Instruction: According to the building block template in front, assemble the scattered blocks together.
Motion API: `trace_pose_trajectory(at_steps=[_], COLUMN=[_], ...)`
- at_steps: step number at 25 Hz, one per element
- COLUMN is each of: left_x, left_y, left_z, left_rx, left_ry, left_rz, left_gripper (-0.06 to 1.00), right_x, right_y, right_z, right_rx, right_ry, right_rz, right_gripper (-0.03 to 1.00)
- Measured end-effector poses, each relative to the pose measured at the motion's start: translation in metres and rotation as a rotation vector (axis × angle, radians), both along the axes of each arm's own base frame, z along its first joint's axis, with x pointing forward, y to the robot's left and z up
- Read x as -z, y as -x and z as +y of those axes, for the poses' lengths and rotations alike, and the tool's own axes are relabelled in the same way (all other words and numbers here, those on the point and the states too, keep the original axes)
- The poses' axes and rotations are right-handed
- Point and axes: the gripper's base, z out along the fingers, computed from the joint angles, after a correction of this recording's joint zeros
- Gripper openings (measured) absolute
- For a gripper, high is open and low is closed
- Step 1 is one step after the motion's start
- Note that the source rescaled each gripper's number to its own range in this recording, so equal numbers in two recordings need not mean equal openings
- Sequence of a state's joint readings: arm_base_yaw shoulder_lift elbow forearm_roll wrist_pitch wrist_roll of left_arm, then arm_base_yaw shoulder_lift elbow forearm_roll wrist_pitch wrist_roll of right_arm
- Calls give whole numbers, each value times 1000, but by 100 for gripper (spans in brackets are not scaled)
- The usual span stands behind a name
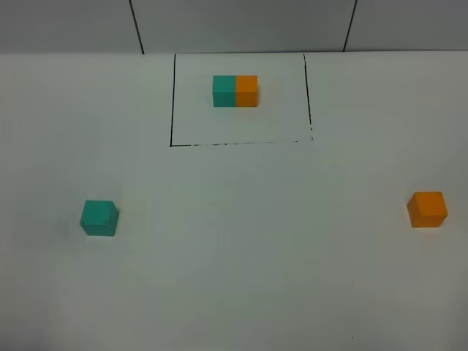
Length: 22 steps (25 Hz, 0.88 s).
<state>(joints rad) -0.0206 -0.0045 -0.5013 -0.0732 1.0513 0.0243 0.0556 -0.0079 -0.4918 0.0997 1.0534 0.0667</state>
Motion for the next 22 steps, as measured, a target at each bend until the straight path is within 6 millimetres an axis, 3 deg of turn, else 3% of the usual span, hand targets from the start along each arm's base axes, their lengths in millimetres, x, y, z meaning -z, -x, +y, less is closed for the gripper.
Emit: trace_pose_trajectory(at_steps=[9, 14, 18, 22], left_x=[0, -23, -42, -52], left_y=[0, -7, -40, -95], left_z=[0, 0, -1, -2], left_rx=[0, -12, -28, -49], left_ry=[0, 19, 32, 40], left_rz=[-1, 35, 256, 493], left_gripper=[65, 66, 66, 66], right_x=[0, 0, 0, 0], right_y=[0, 0, 0, 0], right_z=[0, 0, 0, 0], right_rx=[0, 0, 0, 0], right_ry=[0, 0, 0, 0], right_rz=[0, 0, 0, 0], right_gripper=[66, 66, 66, 66])
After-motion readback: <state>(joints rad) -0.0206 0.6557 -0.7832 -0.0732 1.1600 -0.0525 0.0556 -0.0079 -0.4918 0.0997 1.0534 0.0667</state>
